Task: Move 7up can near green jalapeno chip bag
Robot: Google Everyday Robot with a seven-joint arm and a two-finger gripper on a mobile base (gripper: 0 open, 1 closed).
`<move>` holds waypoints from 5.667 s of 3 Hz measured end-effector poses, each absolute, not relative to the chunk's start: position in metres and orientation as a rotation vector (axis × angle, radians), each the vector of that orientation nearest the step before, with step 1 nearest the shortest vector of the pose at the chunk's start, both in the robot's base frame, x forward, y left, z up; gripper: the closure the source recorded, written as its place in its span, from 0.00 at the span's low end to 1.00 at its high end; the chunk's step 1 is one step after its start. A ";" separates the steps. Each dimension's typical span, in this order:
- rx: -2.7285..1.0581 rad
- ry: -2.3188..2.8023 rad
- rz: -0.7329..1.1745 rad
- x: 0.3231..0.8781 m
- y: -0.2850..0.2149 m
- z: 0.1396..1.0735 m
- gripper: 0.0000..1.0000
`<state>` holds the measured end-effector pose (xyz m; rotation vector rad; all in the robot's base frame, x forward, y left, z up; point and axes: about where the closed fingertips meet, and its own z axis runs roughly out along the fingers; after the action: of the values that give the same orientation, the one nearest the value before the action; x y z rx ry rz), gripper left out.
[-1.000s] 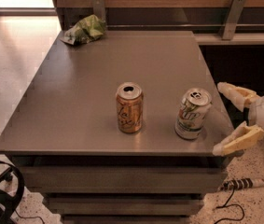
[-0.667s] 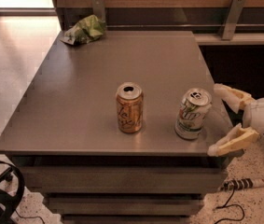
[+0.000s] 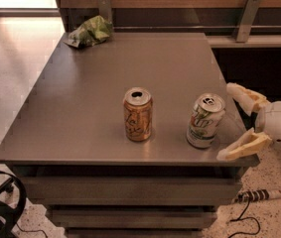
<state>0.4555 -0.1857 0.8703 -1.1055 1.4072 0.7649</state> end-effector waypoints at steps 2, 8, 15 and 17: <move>-1.186 1.376 0.792 0.465 -0.160 0.879 0.00; -1.173 1.378 0.794 0.483 -0.158 0.900 1.00; -1.024 1.415 0.665 0.774 -0.042 1.030 1.00; -0.979 1.370 0.699 0.800 -0.010 1.017 1.00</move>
Offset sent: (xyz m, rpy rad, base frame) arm 0.0160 0.0422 0.0147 -0.0573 -0.0140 0.1276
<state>0.7996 -0.0103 1.0169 -0.9791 1.3704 0.6990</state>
